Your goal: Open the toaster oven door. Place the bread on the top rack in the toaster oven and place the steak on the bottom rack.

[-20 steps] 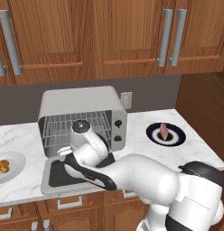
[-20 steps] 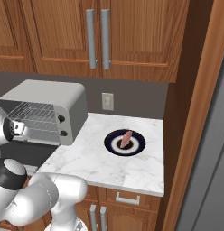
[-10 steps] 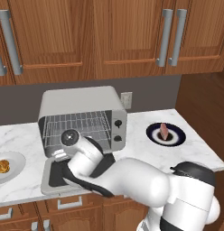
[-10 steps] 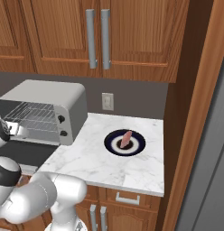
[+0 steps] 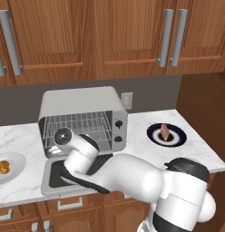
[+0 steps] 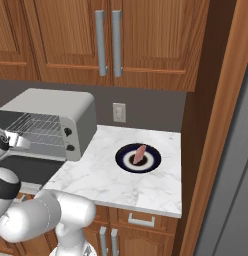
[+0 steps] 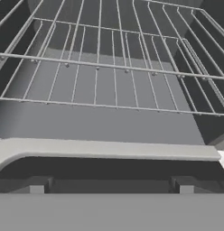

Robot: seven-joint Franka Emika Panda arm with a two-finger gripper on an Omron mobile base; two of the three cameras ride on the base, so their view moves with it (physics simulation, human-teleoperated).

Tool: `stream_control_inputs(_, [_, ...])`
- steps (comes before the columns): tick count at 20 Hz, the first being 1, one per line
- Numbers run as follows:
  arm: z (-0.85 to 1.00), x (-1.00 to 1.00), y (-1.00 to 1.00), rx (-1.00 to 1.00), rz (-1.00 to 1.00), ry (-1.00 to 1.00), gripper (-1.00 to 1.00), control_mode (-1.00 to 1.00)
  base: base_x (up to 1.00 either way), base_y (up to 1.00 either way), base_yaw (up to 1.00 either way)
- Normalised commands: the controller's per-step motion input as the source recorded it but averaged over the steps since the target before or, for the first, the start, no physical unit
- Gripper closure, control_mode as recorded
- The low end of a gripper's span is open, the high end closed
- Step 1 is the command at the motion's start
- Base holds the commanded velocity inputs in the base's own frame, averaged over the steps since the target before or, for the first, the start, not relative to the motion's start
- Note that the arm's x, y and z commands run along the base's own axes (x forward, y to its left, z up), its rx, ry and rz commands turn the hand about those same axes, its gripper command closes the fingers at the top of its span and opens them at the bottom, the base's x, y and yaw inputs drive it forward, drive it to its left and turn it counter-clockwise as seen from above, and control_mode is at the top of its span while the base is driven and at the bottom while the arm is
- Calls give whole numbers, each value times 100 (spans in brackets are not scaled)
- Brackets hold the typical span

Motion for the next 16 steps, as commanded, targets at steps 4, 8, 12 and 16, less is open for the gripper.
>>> stream_control_inputs(4, [0,5,-3,0,-3,-13,-100,-100,0,0,0])
stream_control_inputs(8, [3,13,-10,0,-3,-10,-100,-100,0,0,0])
stream_control_inputs(12, [4,16,-16,1,0,-1,-100,-100,0,0,0])
stream_control_inputs(16, [1,5,-17,3,0,0,-100,-100,0,0,0])
